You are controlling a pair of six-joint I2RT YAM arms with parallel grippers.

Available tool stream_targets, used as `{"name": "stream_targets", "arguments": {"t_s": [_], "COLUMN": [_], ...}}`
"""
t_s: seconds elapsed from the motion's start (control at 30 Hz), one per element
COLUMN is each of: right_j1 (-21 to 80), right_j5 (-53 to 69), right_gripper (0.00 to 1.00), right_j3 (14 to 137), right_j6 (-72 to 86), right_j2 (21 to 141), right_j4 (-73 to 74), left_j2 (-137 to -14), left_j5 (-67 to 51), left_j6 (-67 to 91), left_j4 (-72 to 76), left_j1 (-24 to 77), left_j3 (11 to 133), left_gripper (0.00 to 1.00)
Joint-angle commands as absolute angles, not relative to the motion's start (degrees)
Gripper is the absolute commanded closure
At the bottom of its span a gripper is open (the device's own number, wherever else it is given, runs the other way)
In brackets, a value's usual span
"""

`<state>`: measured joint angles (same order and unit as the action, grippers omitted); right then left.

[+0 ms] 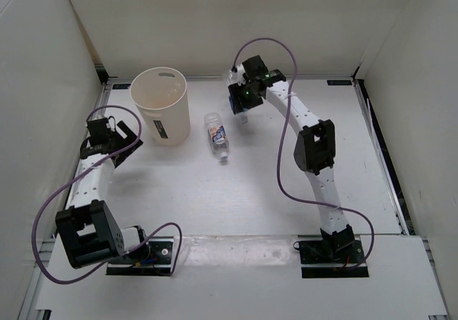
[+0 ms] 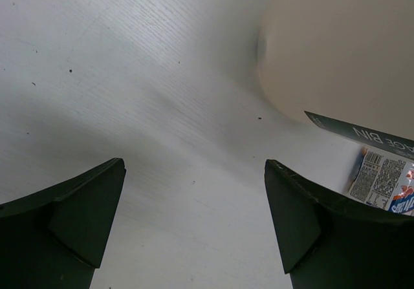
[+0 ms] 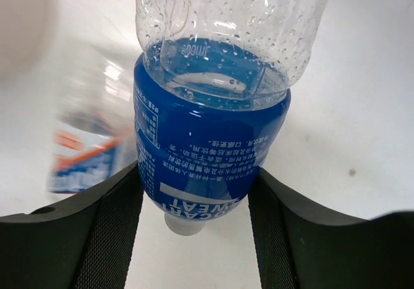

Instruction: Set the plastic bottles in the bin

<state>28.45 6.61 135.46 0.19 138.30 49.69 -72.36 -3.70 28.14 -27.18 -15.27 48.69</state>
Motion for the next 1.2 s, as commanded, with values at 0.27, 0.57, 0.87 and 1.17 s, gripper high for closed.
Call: {"name": "stream_targets", "arguments": {"t_s": [0.27,0.57,0.87,1.17], "right_j1": [30.41,36.72,42.89,44.03], "right_j5": [21.42,30.67,36.3,37.1], "right_gripper": [1.0,1.0,1.0,1.0], "right_j3": [132.63,138.95,142.73,142.91], "right_j6": [0.52,0.27,-8.43,-8.26], "right_j2": [122.97,124.1,127.96,128.58], "right_j4": [17.86,9.77,6.15,5.36], "left_j2": [-66.62,-62.23,-59.59,-57.92], "left_j5": [-6.15,-7.64,-8.35,-9.49], "left_j6": [28.22,27.77,25.75,25.4], "left_j4": [-22.85,-19.26,-16.96,-17.04], "left_j1": [-15.56,-15.56,-15.47,-15.38], "left_j3": [43.86,39.99,37.09,35.07], "left_gripper": [0.0,0.0,0.0,0.0]}}
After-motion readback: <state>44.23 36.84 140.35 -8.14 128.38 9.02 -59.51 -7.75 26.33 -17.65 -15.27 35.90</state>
